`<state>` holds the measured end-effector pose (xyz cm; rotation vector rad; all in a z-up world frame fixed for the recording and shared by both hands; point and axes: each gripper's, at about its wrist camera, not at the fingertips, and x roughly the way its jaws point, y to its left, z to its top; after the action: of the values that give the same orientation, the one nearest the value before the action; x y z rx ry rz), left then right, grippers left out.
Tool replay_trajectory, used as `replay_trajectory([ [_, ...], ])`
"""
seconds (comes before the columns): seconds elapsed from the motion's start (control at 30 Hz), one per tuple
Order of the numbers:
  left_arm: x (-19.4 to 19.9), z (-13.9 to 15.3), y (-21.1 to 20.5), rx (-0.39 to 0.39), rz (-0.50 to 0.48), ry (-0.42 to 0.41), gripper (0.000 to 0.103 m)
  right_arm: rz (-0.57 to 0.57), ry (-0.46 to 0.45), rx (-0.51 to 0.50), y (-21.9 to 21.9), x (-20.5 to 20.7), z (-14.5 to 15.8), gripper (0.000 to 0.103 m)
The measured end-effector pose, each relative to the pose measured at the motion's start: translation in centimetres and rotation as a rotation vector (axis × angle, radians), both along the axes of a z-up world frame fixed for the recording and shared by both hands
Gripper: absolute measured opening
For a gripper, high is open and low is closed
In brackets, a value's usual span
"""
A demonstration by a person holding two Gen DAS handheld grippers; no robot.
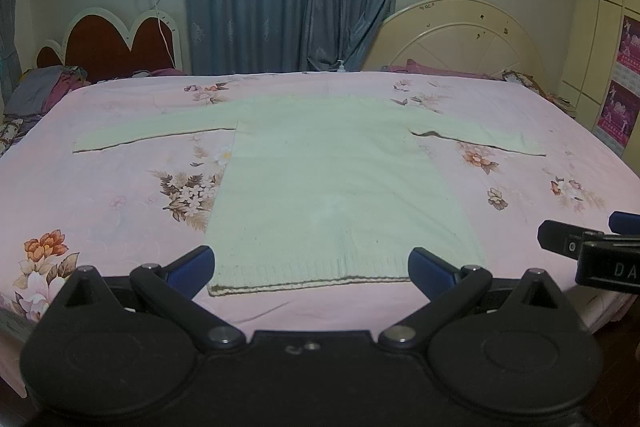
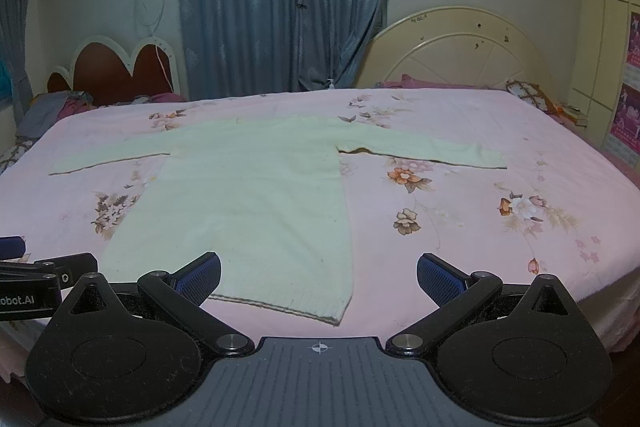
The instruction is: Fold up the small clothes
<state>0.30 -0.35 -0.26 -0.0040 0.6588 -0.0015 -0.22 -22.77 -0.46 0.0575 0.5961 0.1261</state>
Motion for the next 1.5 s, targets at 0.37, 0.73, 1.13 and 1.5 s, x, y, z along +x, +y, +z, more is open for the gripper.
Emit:
replay_trajectory([
  [0.37,0.02,0.06,-0.06,0.003,0.001,-0.002,0.103,0.001,-0.004,-0.005,-0.18,0.17,0.28,0.103],
  [0.73,0.06,0.1,-0.13,0.012,0.001,0.001,0.103,0.001,-0.003,-0.003,-0.28,0.22,0.13,0.103],
  [1.13,-0.01,0.15,-0.24,0.014,0.003,0.001,0.103,0.003,-0.002,-0.002,-0.37,0.22,0.14,0.103],
  [1.5,-0.06,0.13,0.01,0.012,0.006,0.004,0.103,0.003,-0.001,-0.008,-0.13,0.13,0.06,0.103],
])
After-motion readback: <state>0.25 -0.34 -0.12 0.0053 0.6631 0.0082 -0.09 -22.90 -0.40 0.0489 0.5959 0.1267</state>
